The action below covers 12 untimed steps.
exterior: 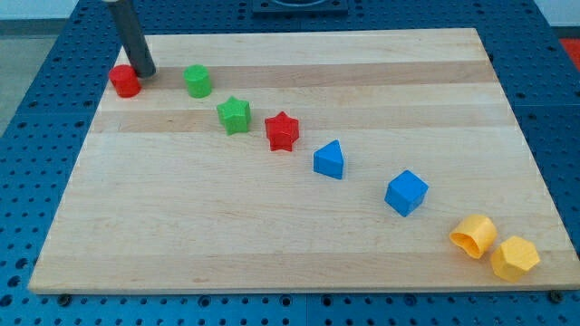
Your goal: Slide the red circle towards the green star
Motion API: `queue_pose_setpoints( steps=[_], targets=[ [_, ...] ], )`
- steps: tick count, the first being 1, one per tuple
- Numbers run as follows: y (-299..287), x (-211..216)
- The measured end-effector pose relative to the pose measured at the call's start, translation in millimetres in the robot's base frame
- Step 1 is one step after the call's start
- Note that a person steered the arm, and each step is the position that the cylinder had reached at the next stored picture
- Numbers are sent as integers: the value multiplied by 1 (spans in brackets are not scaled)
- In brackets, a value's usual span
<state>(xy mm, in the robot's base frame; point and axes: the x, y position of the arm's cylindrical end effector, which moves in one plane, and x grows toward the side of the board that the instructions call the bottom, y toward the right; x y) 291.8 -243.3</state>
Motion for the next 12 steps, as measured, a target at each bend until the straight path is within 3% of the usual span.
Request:
queue_pose_setpoints(
  steps=[1, 2, 3, 4, 5, 6, 8, 10, 11, 12],
  targets=[
    [7, -44],
    [-35, -35],
    [-36, 34],
    [16, 49],
    [19, 53],
    [21, 17],
    [-19, 6],
    [-54, 39],
    [-53, 79],
    [-15, 92]
  ],
)
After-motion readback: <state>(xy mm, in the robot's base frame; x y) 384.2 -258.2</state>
